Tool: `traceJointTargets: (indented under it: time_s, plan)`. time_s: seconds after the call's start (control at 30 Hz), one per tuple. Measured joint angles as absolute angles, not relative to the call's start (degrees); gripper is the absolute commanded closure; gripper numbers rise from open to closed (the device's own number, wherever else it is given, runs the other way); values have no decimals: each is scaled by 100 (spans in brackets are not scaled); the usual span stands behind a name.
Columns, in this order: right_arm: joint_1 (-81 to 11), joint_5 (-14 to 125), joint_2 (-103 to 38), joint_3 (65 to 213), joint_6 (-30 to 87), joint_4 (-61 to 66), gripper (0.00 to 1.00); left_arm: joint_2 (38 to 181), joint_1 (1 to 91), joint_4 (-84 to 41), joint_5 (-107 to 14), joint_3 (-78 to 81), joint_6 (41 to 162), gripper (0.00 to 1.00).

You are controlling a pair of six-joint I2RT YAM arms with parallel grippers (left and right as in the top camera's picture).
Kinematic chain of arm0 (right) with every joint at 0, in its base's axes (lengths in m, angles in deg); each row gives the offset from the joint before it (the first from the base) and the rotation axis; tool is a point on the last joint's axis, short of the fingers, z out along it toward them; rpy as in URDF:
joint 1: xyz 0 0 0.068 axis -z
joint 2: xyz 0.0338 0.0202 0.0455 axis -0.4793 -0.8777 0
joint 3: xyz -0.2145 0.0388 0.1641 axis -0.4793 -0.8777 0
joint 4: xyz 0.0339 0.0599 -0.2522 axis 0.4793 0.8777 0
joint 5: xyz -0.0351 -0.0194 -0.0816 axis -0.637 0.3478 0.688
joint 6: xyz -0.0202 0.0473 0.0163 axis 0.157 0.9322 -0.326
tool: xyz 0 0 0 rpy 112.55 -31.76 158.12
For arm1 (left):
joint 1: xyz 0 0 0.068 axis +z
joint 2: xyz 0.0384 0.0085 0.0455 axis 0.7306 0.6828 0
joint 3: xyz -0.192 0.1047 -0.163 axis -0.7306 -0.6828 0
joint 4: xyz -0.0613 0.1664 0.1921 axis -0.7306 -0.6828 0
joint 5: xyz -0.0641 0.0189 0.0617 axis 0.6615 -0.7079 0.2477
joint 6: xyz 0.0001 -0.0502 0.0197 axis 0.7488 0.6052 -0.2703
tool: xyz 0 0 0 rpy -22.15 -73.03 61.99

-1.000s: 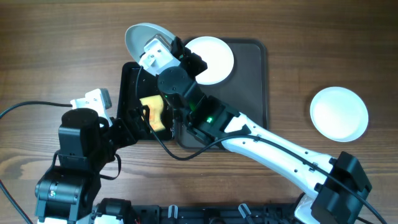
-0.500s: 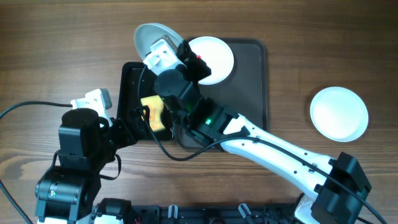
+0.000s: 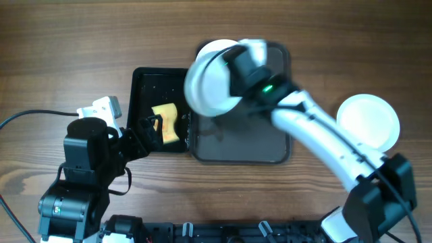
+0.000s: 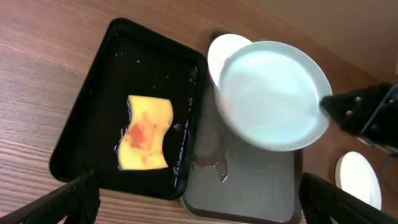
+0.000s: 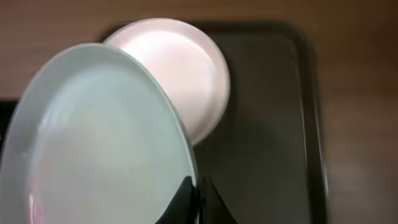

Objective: Clean dirty plates on tray and stack at the side
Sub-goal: 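Carry the plate rightward and set it on the cleaned plate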

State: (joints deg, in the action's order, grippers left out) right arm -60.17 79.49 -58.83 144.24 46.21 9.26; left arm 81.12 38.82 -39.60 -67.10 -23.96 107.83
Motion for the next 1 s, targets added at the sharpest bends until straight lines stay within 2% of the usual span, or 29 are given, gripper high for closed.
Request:
traceJointTargets:
  time_s: [0.27, 0.5, 0.8, 1.0]
  plan:
    - [-4522, 7138, -5713, 14422, 6074, 1798, 96, 8112, 3882, -3962, -6712, -2396, 10783, 0]
    - [-3449, 6845, -5691, 14424, 6555, 2489, 96, 8112, 3882, -3962, -6710, -2396, 10783, 0]
    - [-3029, 6850, -5538, 14422, 6570, 3678, 96, 8112, 3882, -3960, -6710, -2396, 10785, 0]
    - [-2885, 7191, -4427, 14251, 6544, 3820, 96, 8112, 3882, -3962, -6712, -2396, 10783, 0]
